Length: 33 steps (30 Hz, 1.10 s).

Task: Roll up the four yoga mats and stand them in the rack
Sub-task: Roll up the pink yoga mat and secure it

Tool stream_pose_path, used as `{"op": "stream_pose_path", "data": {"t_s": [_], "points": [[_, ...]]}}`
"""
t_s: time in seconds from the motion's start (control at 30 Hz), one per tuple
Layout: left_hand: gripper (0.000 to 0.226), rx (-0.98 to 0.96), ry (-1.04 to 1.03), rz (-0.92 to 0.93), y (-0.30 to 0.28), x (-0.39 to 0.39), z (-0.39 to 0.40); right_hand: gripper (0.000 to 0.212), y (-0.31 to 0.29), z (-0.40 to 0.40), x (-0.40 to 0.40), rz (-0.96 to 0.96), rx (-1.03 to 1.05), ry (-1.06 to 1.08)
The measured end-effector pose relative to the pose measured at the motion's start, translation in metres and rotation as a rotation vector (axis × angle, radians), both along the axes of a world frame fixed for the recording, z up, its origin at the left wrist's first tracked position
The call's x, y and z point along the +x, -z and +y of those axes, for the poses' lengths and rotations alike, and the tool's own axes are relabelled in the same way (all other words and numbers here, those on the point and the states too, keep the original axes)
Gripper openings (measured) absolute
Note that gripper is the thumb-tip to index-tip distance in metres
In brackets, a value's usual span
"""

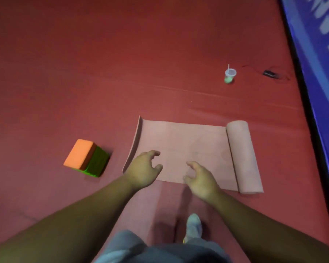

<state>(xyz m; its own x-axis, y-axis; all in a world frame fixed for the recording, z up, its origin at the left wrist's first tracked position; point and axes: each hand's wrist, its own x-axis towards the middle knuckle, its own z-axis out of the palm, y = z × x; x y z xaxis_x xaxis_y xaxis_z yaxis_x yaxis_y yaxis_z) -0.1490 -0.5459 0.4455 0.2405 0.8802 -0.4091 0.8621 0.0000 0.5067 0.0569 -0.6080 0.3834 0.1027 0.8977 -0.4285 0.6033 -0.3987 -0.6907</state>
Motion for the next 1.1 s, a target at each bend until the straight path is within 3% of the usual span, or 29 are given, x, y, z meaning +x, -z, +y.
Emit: {"op": "stream_pose_path", "data": {"t_s": [0.27, 0.4, 0.57, 0.77, 1.1], "points": [[0.050, 0.011, -0.005, 0.027, 0.017, -0.037, 0.185, 0.059, -0.001, 0.182, -0.036, -0.007, 0.003, 0.010], [0.050, 0.026, 0.225, 0.060, 0.048, -0.058, 0.299, 0.059, 0.024, 0.256, -0.075, -0.009, -0.022, 0.187], [0.052, -0.006, 0.553, 0.147, 0.056, -0.086, 0.416, 0.057, 0.032, 0.326, -0.144, 0.037, -0.041, 0.578], [0.051, -0.070, 0.827, 0.199, 0.065, -0.077, 0.474, 0.055, 0.032, 0.348, -0.181, 0.063, -0.090, 0.792], [0.051, -0.093, 1.083, 0.235, 0.117, -0.026, 0.505, 0.053, 0.084, 0.367, -0.173, -0.018, -0.146, 0.865]]}}
